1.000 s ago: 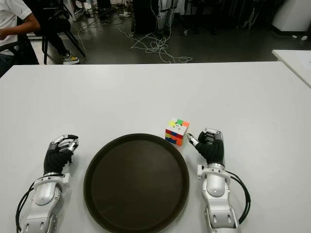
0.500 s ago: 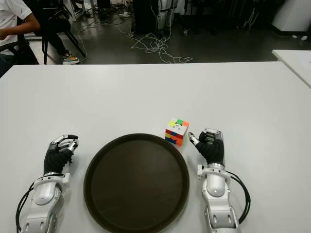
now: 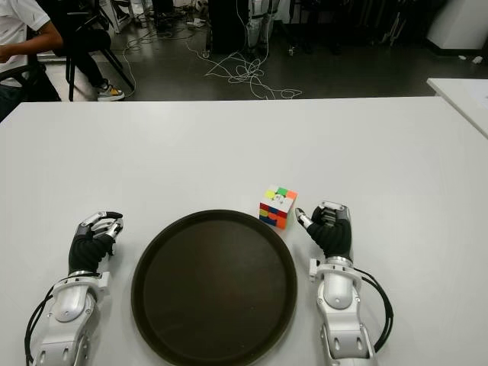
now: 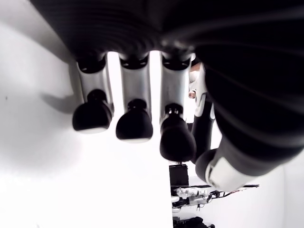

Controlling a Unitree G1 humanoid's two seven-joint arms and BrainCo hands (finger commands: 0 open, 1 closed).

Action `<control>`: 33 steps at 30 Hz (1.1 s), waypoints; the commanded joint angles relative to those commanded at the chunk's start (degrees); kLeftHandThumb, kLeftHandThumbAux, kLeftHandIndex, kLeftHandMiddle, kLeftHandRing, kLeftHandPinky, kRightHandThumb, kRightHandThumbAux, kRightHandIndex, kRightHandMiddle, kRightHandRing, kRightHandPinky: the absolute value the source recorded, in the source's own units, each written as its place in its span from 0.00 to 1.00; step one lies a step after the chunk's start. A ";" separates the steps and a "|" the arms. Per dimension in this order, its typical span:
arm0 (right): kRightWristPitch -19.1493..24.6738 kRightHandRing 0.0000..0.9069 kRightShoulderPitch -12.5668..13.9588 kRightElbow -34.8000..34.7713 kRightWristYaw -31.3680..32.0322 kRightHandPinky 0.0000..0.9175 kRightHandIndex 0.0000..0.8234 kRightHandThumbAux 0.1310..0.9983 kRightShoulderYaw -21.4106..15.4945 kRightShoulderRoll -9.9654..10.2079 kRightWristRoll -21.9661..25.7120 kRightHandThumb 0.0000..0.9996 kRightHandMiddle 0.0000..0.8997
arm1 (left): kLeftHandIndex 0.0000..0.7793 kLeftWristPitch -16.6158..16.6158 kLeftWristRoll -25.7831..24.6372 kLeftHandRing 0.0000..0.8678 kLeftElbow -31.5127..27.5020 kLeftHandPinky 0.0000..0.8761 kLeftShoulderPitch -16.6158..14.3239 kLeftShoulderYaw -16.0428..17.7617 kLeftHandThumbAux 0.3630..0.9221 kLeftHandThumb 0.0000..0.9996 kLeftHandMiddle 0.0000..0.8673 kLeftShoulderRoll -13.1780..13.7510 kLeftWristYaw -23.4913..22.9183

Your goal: Pick up the Rubik's Cube and put it in the plate

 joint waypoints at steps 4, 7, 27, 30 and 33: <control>-0.35 0.92 -0.03 0.15 -0.12 0.90 0.92 0.84 -0.03 0.08 0.09 0.29 0.92 | 0.57 0.01 -0.03 0.96 -0.01 0.94 -0.01 0.01 0.61 0.71 0.95 -0.03 0.04; -0.68 0.92 -0.03 0.25 0.00 0.91 0.93 0.84 0.02 -0.05 0.12 0.29 0.92 | 0.57 -0.04 0.08 0.96 0.02 0.94 -0.04 -0.05 0.61 0.71 0.95 0.02 0.08; -11.22 0.93 -1.75 4.92 -2.69 0.91 0.87 0.82 0.80 -2.23 -3.84 0.14 0.93 | 0.57 -0.19 1.03 0.95 -0.30 0.93 0.10 -0.72 0.61 0.71 0.94 0.14 0.44; -13.57 0.92 -2.59 6.30 -3.88 0.91 0.84 0.82 1.01 -2.70 -5.81 0.15 0.92 | 0.57 -0.09 1.08 0.95 -0.38 0.93 0.10 -0.75 0.61 0.71 0.94 0.10 0.55; -13.48 0.91 -4.13 6.03 -4.92 0.90 0.82 0.82 1.46 -2.86 -8.40 0.17 0.90 | 0.57 -0.08 1.08 0.95 -0.33 0.93 0.06 -0.74 0.61 0.71 0.94 0.10 0.63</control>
